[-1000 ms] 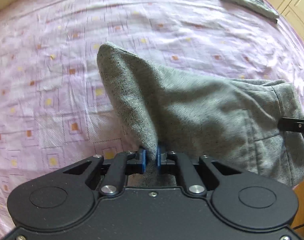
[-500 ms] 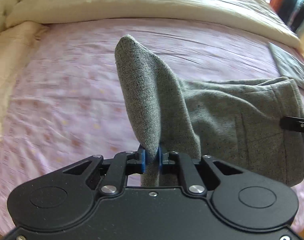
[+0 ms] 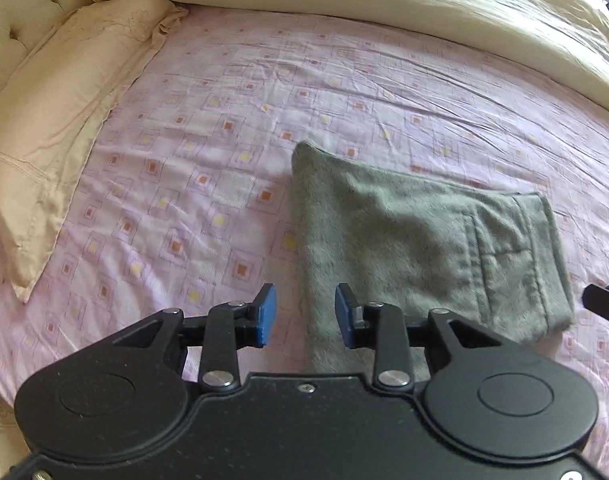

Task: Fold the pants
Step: 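Lay the folded trousers flat and open both grippers, withdrawing them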

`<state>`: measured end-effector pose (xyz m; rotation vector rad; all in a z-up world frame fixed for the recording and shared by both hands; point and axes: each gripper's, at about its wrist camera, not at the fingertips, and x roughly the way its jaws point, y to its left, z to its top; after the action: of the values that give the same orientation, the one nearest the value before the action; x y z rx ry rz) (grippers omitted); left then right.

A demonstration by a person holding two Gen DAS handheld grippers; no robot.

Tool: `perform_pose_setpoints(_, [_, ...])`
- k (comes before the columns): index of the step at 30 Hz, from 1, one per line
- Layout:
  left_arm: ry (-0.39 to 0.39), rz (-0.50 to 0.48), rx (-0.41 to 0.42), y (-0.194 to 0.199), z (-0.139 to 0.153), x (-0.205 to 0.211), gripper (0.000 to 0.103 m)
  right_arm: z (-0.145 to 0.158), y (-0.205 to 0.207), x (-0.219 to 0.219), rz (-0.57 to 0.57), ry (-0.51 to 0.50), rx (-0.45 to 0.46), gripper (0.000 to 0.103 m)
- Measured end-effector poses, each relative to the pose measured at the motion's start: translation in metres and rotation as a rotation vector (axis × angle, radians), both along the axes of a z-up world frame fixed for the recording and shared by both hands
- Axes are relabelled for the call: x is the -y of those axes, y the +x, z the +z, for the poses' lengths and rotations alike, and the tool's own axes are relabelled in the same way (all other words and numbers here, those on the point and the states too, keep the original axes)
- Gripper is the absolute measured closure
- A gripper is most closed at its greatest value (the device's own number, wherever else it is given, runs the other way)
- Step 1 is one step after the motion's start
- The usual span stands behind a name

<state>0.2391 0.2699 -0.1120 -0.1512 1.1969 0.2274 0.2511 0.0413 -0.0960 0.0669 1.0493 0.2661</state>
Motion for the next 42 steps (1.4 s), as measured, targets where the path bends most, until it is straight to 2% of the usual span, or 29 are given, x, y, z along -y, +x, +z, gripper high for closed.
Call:
perform_pose_setpoints(5, [-0.015,0.018,-0.004,-0.021,0.015,0.028,0.058,0.021,-0.017,-0.001,0.035,-0.027,0.023,0.07])
perform_pose_setpoints(9, [0.016,0.036,0.014,-0.037,0.03,0.048,0.048,0.035,-0.03,0.006,0.06,-0.031,0.055,0.07])
perform_pose_setpoints(22, [0.047,0.075,0.051,-0.065,0.061,0.087,0.048,0.054,-0.049,0.038,0.104,0.021,0.08,0.07])
perform_pose_setpoints(42, [0.078,0.084,0.053,-0.08,0.071,0.123,0.048,0.061,-0.053,0.059,0.148,0.051,0.103,0.07])
